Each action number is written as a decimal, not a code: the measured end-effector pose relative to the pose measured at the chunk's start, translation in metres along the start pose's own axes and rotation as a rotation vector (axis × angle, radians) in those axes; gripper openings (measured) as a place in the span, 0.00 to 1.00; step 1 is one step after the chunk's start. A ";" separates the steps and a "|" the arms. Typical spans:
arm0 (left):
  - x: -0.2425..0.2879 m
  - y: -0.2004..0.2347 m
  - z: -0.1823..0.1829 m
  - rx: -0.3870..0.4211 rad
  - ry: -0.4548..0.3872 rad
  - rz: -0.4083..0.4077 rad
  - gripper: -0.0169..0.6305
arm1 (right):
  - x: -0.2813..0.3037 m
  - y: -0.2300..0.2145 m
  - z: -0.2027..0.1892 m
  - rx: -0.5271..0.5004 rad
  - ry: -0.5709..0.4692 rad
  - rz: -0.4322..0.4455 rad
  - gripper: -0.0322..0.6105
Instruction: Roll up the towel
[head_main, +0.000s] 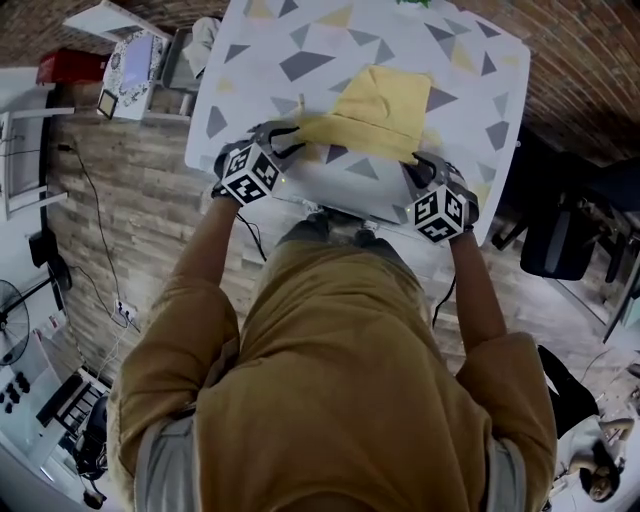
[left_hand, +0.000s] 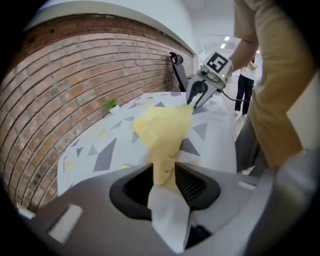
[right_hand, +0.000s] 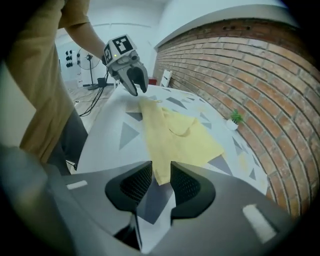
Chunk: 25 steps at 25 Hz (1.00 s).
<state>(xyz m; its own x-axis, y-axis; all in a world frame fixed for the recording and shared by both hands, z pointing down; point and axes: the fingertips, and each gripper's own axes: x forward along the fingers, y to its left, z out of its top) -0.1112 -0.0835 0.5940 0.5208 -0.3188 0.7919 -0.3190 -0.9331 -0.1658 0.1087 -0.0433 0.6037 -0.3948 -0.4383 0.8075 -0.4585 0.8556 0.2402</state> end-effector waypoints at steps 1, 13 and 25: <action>0.005 -0.005 0.000 -0.002 0.004 -0.011 0.33 | 0.003 0.001 -0.001 0.000 0.006 0.002 0.20; 0.020 -0.005 -0.013 0.001 0.040 -0.017 0.33 | 0.014 0.003 -0.009 -0.020 0.055 0.020 0.20; 0.023 -0.006 -0.024 -0.012 0.058 -0.033 0.17 | 0.016 0.006 -0.012 0.016 0.061 0.043 0.10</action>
<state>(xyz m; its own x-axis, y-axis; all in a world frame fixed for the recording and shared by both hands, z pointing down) -0.1167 -0.0812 0.6276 0.4841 -0.2777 0.8298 -0.3125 -0.9406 -0.1325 0.1091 -0.0416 0.6243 -0.3657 -0.3829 0.8483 -0.4551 0.8686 0.1958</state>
